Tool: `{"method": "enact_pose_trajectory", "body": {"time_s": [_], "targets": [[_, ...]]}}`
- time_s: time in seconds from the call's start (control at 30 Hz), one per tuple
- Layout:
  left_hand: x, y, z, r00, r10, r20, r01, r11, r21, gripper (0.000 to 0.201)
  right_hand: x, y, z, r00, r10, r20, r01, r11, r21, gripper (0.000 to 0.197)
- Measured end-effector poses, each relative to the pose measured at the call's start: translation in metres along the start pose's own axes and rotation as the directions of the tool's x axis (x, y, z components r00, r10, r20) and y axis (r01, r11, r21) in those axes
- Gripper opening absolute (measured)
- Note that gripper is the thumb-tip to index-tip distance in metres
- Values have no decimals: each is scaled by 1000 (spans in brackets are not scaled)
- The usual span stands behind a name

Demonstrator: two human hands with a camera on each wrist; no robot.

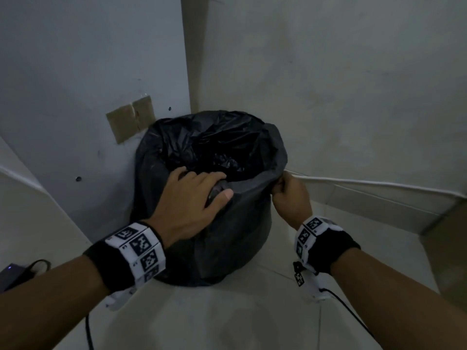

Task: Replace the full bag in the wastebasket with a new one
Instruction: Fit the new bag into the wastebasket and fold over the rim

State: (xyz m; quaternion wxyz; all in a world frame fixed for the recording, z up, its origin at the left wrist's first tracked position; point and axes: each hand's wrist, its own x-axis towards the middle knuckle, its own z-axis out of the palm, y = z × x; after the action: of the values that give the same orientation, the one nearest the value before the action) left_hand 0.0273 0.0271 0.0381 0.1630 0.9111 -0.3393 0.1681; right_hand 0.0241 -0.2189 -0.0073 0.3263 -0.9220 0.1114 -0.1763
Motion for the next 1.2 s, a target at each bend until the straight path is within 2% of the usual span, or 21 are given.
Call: {"method": "enact_pose_trajectory", "body": {"time_s": [0.07,0.1,0.17,0.27,0.37,0.43,0.5,0.57,0.63,0.77,0.83,0.9,1.0,1.03,1.1,1.13,1.2], "targets": [[0,-2,-3,1000,-13,7,13,1000,-12,65,-4,9,2,988,20,153,1,991,-134,14],[0,-4,-5,1000,-12,7,12,1000,-22,67,-4,14,1,966,68,251,-25,985,-172,13],[-1,-8,-6,1000,5,-5,-5,1000,-16,68,-2,21,-4,923,132,361,-76,983,-165,11],[-2,-15,-1,996,69,-52,-67,997,22,58,7,28,-12,923,214,318,-198,977,-84,8],[-3,-32,-5,991,116,-65,-113,993,42,54,10,28,-17,933,298,202,-323,940,108,30],[-8,-47,-10,987,147,-65,-143,988,61,47,11,22,-20,943,279,182,-319,913,256,47],[-11,-57,-14,984,134,-120,-127,989,70,35,10,11,-23,957,222,186,-279,879,387,59],[-10,-57,-17,973,66,-220,-64,998,15,31,11,1,-19,970,153,189,-220,885,411,58],[-7,-44,-20,967,42,-250,-60,996,-66,39,12,-5,-9,982,110,151,-157,926,345,42],[-2,1,-16,988,94,-124,-114,980,-163,43,12,-2,5,994,106,21,-108,966,235,8],[-1,15,-10,996,83,-40,-89,980,-180,44,13,3,5,997,79,-2,-77,978,194,10],[-2,18,-5,996,77,-42,-82,988,-134,44,11,4,2,1000,19,7,-19,987,158,22],[-4,14,-1,991,111,-72,-111,994,-2,44,-1,11,3,998,-14,66,11,999,47,32],[-3,10,-1,989,126,-76,-124,992,21,44,-7,14,4,991,-6,135,10,999,-33,32],[1,2,-1,984,164,-65,-162,986,38,44,-15,20,4,937,70,343,-8,984,-179,24],[2,-4,-2,981,187,-57,-184,982,48,45,-15,23,4,904,109,414,-27,980,-199,18],[1,-17,-4,972,225,-60,-221,973,72,44,-11,25,-1,885,164,435,-107,982,-154,19]]}}
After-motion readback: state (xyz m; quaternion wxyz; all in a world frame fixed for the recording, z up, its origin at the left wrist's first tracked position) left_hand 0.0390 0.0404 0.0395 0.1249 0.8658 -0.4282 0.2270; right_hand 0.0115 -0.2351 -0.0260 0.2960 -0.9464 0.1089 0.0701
